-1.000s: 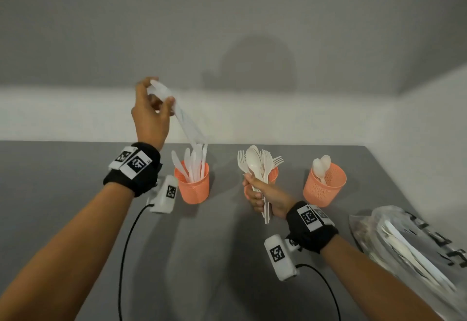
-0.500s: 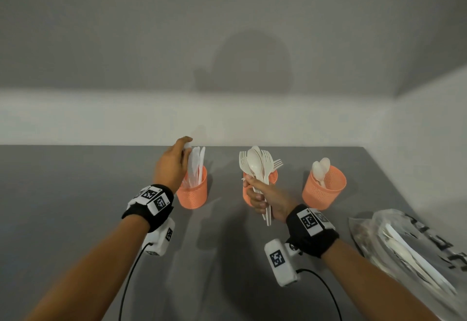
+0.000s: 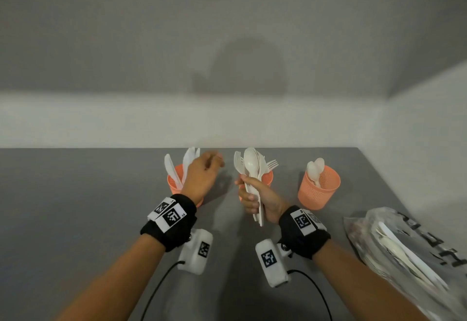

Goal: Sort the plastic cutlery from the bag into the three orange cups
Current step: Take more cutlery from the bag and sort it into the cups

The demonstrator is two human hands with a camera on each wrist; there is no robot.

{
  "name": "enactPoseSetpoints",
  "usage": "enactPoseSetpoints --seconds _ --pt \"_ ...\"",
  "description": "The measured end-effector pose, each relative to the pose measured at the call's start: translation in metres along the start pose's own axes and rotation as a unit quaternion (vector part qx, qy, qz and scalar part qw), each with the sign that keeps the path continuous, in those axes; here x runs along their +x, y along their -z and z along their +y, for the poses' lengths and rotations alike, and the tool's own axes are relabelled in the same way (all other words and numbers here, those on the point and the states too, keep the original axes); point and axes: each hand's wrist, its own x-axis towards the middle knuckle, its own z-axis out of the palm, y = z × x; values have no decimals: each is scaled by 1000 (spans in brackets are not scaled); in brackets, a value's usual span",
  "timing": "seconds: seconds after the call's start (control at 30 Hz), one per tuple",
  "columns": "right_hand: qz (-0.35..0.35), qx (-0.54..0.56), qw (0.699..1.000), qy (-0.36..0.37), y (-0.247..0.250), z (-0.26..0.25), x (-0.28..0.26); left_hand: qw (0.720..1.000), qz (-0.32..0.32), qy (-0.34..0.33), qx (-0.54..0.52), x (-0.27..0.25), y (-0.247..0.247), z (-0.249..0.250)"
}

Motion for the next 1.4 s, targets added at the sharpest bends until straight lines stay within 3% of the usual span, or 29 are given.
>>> enactPoseSetpoints --seconds 0.1,0.2,0.27,0.4,0.47,0.57,0.67,0.73,0.8,0.9,1.03,1.17,1.23,1.4 --pt "-21 -9 1000 -12 -6 1 -4 984 -120 96 -90 -13 -17 12" --pt "-4 -65 998 -8 -9 1 -11 970 -134 155 -127 -19 -28 14" --pt "37 -112 993 -4 -8 4 -14 971 -85 160 -157 -19 -31 14" --pt "171 -132 976 34 3 6 -20 953 105 120 -259 -11 -27 17" --pt "263 -252 929 71 13 7 -23 966 114 86 -214 -13 -30 18" --pt "335 -391 851 100 18 8 -23 989 46 38 -132 -25 -51 23" --pt "390 -421 808 131 9 4 -26 987 18 51 -150 -41 -81 30" --pt "398 -430 797 146 4 2 -30 986 36 48 -158 -48 -95 35" --pt "398 -422 800 152 2 1 -35 985 59 46 -153 -47 -102 37" --pt "362 -400 830 144 10 4 -35 987 44 48 -145 -43 -102 36" --pt "247 -277 919 133 19 9 -40 976 69 77 -190 -38 -95 35" --pt "196 -170 962 84 27 16 -53 955 142 87 -246 -22 -69 43" --pt "191 -146 968 78 32 16 -57 964 119 84 -222 -19 -60 46" --pt "165 -120 975 87 35 14 -64 992 -18 63 -110 -34 -64 44"
